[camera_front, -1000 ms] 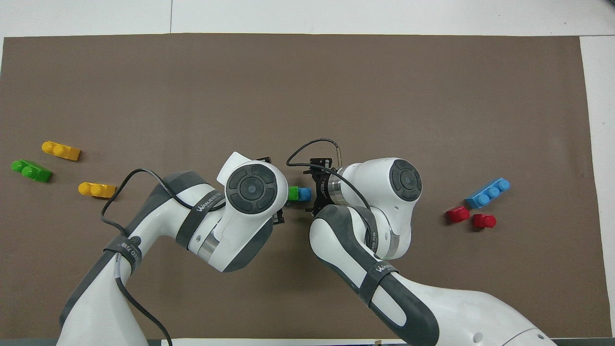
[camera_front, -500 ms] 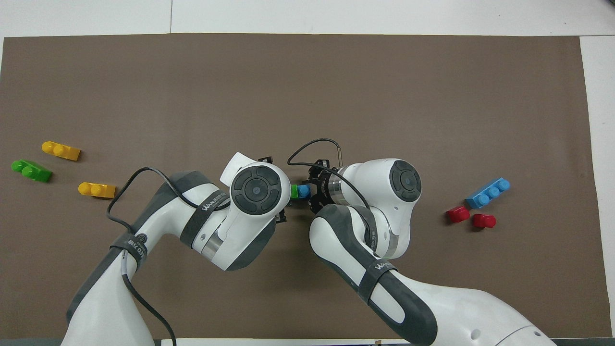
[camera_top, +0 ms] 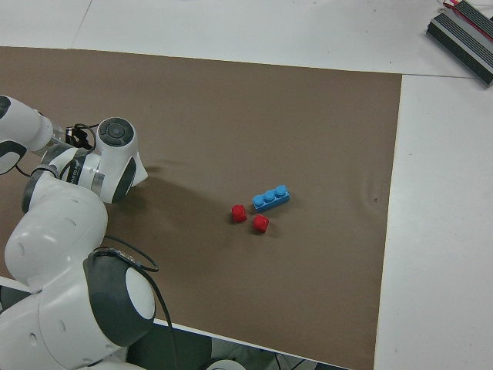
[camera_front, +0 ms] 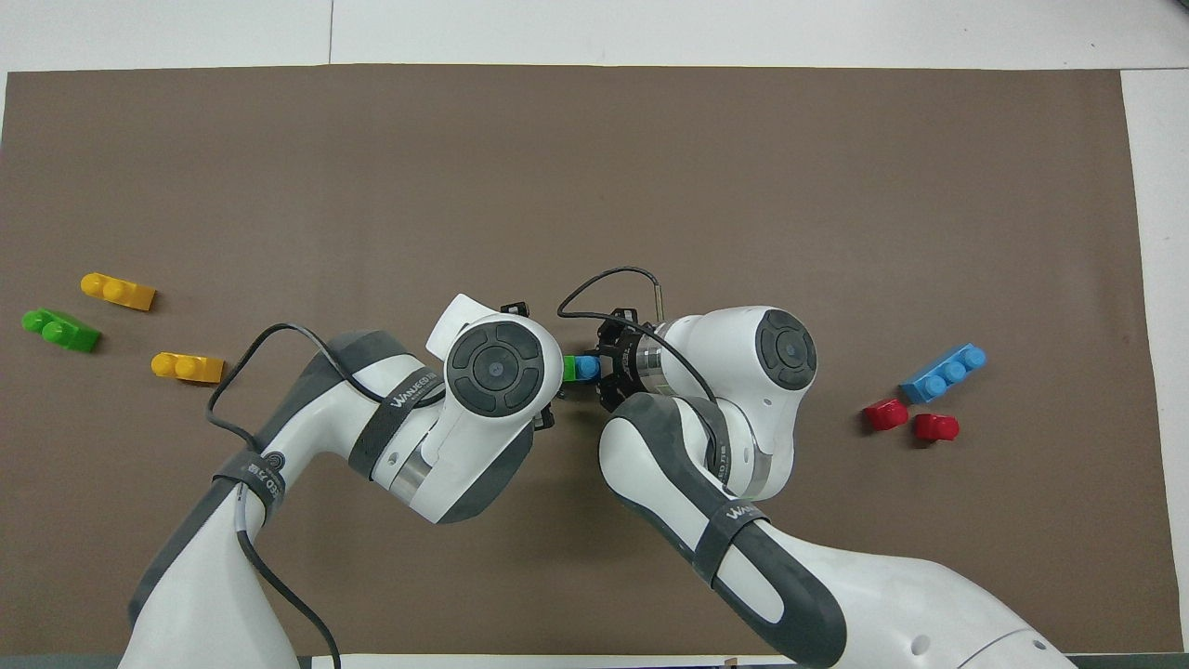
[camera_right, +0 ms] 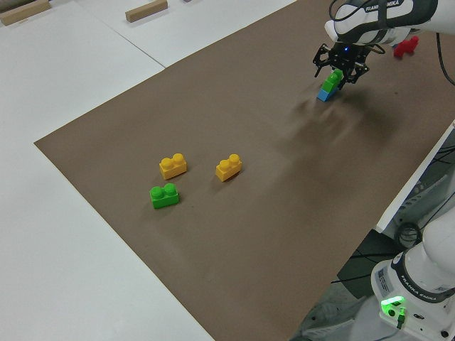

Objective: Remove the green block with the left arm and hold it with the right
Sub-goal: 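Grasp the green brick with the left gripper while the right gripper grasps blue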

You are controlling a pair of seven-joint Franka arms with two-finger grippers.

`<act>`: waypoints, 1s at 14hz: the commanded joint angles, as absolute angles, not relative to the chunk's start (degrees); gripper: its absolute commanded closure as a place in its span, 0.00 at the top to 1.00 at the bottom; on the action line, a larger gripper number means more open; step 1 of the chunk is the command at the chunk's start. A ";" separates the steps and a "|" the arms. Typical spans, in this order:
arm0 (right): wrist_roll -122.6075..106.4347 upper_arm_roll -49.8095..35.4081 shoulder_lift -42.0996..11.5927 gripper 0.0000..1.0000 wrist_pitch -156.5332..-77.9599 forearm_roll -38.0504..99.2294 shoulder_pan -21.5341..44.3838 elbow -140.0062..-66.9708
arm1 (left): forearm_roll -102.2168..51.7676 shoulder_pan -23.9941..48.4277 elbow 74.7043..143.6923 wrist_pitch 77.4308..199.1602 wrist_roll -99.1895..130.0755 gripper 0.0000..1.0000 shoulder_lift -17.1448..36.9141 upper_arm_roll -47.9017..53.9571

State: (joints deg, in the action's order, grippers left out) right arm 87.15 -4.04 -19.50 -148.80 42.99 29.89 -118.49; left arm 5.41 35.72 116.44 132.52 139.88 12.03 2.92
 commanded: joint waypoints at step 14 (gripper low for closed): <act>86.92 -4.04 -19.60 0.00 -150.03 44.56 29.80 -117.87 | 7.04 31.48 116.10 122.10 128.08 0.00 2.30 2.20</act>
State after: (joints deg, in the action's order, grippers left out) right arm 87.13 -4.15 -19.63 -149.83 43.49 30.05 -118.00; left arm 7.28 35.06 115.38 126.43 133.40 6.88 2.32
